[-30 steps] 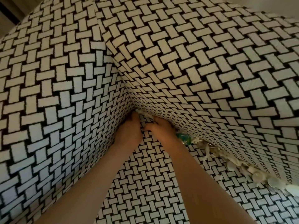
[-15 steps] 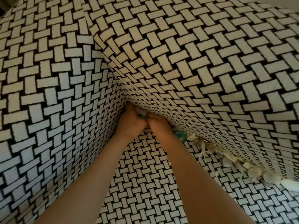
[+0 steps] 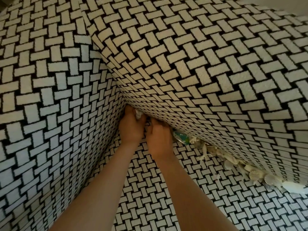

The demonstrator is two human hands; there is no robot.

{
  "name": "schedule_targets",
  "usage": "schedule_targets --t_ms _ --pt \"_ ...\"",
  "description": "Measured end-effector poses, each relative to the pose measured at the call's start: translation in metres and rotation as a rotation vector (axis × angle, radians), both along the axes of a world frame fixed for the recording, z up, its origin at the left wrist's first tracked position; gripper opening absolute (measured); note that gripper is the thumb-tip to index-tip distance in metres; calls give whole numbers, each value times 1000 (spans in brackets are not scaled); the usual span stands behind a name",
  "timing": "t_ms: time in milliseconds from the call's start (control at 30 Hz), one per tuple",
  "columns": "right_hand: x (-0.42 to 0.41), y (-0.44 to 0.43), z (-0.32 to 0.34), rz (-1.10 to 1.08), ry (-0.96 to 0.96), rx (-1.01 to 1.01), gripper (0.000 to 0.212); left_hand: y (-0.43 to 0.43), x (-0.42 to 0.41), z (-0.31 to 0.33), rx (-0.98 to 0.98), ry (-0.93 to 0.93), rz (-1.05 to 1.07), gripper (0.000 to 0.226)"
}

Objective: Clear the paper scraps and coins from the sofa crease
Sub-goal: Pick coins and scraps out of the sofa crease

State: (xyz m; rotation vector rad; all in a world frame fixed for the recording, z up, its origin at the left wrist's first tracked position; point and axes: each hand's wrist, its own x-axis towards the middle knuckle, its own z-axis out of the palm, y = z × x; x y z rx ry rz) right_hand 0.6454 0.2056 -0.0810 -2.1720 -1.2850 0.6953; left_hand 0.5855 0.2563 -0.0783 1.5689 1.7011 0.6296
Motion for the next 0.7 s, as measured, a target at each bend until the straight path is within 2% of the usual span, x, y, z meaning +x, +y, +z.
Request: schedule_targets --t_ms 100,167,433,567,667,700 --pt "-4 -11 1 -34 -48 129 57 -4 -6 2 -9 -79 4 17" --pt "-2 -16 2 -46 -29 158 56 -7 -9 4 -36 -126 23 23" --pt "-1 -32 11 -206 20 335 24 -21 -15 14 -77 -274 80 26" --pt "-5 -47 24 -238 251 320 33 -22 -16 18 -113 -303 73 26" --pt "-7 -49 29 -274 445 192 13 -19 -14 18 -179 -396 89 22" --pt "-7 -48 30 -265 461 134 14 -18 -13 17 -192 -442 102 20"
